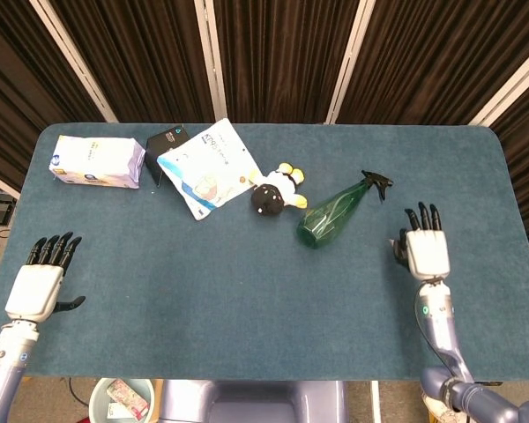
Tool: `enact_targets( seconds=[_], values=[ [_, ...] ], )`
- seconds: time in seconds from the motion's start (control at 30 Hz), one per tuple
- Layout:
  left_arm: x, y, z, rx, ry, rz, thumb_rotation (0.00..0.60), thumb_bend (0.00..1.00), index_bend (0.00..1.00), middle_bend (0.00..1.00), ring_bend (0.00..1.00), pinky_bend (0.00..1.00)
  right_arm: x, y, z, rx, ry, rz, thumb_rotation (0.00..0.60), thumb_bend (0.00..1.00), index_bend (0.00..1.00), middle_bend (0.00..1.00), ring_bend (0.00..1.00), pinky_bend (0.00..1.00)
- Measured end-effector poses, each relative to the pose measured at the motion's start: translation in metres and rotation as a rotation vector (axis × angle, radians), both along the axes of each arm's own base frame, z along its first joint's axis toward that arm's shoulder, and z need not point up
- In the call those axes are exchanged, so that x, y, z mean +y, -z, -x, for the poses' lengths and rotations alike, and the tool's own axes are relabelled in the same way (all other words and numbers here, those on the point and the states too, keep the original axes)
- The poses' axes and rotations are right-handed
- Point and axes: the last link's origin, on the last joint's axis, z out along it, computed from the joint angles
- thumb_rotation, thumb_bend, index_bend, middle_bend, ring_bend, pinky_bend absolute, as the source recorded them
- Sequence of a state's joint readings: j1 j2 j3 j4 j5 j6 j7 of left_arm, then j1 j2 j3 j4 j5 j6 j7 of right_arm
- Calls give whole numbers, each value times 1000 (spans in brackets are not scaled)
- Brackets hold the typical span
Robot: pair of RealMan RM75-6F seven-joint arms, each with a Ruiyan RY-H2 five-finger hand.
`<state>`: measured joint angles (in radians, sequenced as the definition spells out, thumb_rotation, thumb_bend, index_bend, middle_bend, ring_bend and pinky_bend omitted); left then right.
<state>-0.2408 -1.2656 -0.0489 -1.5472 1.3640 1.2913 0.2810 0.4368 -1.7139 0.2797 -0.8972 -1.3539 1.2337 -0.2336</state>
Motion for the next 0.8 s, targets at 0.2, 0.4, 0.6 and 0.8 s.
enact_targets(
  seconds=[0.2, 0.4, 0.6, 0.8],
  values=[
    [1, -1, 0, -9, -6, -3, 584, 72, 0, 0, 0, 0, -9, -25, -8, -8, -39, 77, 600, 587, 682, 171, 0, 0],
    [-4, -9, -1, -34, 2, -10, 583, 71, 0, 0, 0, 0, 25, -45, -17, -65, -86, 143, 600, 581, 654, 152, 0, 0],
    [-13, -18, -5, -56, 40, -26, 582, 71, 0, 0, 0, 0, 114, -63, -21, -135, -86, 213, 600, 559, 623, 136, 0, 0],
    [-23, -20, -9, -61, 64, -14, 582, 71, 0, 0, 0, 0, 184, -70, -15, -136, -37, 178, 600, 533, 608, 128, 0, 0]
  ],
)
